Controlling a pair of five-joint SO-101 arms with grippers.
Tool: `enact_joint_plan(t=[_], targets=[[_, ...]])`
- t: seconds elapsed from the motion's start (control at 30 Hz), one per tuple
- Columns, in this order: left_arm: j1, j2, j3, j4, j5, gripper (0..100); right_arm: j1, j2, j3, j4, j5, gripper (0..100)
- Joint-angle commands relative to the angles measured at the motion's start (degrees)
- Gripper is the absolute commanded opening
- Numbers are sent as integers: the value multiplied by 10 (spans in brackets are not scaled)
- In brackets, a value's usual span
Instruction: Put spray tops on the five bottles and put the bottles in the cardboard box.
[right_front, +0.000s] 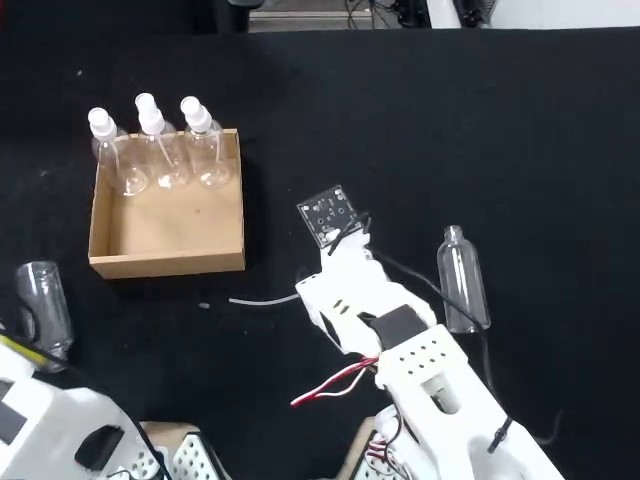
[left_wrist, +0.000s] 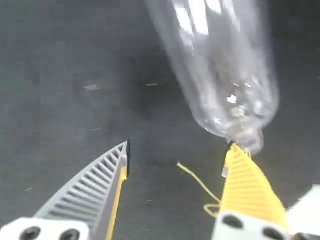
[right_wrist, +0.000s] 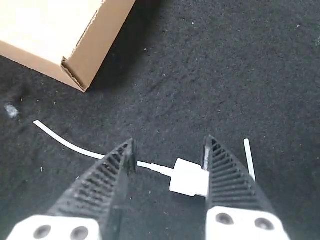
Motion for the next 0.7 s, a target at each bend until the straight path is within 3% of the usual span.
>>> enact_joint_plan(t=[0.0, 0.17, 0.27, 0.5, 0.67], targets=[[36, -5, -63, 77, 1, 286, -6, 3, -2, -15, 3, 198], [42, -4, -207, 166, 4, 285, -6, 3, -2, -16, 3, 198], [71, 2, -262, 184, 57, 287, -6, 4, -2, -17, 3, 198], [175, 2, -224, 25, 283, 290, -6, 4, 6, -18, 3, 198], [223, 2, -175, -57, 346, 290, -6, 4, 6, -18, 3, 198]])
